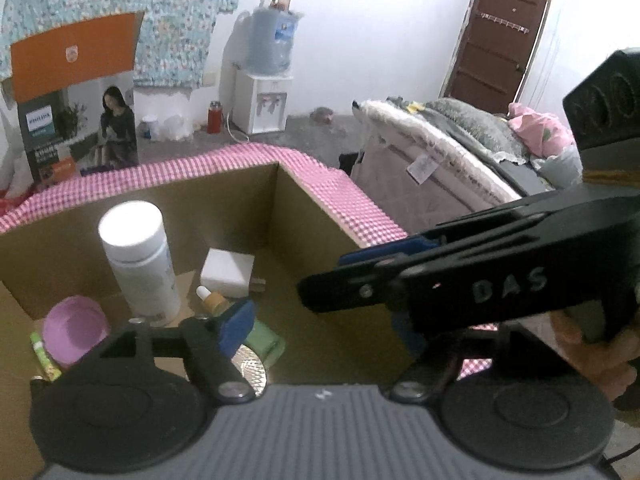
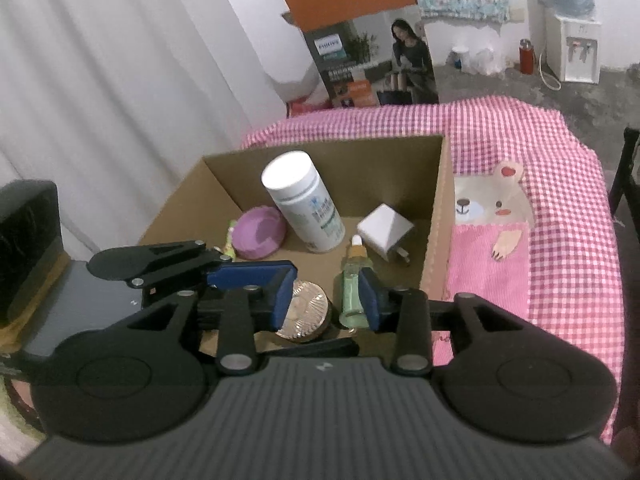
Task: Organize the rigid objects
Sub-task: 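Withdraw the open right tool up out of the box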
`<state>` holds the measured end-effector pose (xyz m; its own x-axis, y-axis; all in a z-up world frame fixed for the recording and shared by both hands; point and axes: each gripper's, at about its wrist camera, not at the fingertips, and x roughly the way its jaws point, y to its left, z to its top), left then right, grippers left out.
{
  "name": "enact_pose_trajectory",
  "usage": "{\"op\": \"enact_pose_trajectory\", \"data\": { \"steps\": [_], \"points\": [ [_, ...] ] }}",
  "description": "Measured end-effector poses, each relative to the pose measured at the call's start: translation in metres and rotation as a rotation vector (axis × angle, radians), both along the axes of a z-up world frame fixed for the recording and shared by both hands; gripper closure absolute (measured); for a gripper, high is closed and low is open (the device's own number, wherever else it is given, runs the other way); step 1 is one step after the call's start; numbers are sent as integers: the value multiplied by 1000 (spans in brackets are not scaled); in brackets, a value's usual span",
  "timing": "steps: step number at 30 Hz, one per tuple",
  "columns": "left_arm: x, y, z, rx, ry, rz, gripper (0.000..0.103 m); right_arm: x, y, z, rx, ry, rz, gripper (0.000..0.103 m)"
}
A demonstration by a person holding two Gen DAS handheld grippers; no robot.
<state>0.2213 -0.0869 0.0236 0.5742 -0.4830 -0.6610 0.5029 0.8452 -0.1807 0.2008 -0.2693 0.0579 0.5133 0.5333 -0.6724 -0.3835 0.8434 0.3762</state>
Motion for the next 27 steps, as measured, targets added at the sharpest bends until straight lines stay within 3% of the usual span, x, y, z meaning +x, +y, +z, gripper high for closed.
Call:
{"op": "enact_pose_trajectory", "data": {
  "steps": [4,8,11,14,20,24,27],
  "points": [
    [-9,8,9,-23,-12,14,24,-12,-5,14,18,-32,-19,62],
    [-23,25,16,-60,-8,39,14,-27,-8,27,42,-46,-32,58],
    [-38,43,21,-102,-2,65,8,-43,-9,37,56,-60,-38,46],
    [-59,61,25,-123,-19,101,0,-66,-9,45,74,-88,-51,23],
    [-93,84,30,-38,-35,256,0,-112,1,45,46,-150,-100,1],
    [-106,96,29,-9,-24,370,0,-135,20,38,-30,-198,-164,1],
    [-114,102,28,6,-27,403,0,-145,36,31,-87,-212,-222,1]
  ]
}}
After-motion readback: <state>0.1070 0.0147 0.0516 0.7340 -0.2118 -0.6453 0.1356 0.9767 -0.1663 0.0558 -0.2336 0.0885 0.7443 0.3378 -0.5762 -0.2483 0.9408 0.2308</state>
